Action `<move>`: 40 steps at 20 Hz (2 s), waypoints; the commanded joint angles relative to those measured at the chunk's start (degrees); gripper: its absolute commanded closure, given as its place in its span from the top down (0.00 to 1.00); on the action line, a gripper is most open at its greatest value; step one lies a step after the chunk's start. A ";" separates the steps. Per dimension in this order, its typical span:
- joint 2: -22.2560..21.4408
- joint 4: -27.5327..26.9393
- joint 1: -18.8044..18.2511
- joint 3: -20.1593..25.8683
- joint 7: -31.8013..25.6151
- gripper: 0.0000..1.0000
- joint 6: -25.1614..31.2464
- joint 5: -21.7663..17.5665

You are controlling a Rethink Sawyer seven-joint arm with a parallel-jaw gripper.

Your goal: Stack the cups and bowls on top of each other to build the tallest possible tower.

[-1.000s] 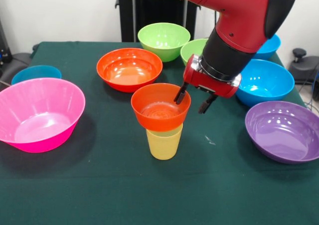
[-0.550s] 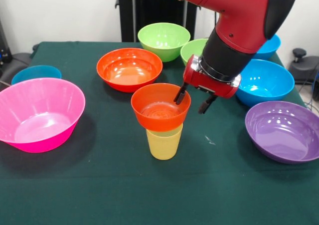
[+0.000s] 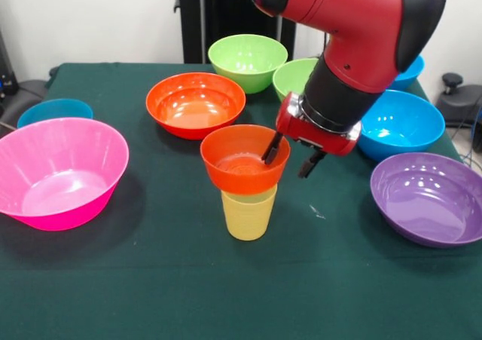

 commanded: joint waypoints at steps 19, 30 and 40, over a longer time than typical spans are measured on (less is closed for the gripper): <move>1.48 0.90 0.04 4.53 7.97 1.00 -2.22 0.67; 2.20 1.80 -0.91 6.19 7.14 1.00 -2.75 1.28; 4.92 1.66 -0.97 6.46 8.06 1.00 -5.97 0.94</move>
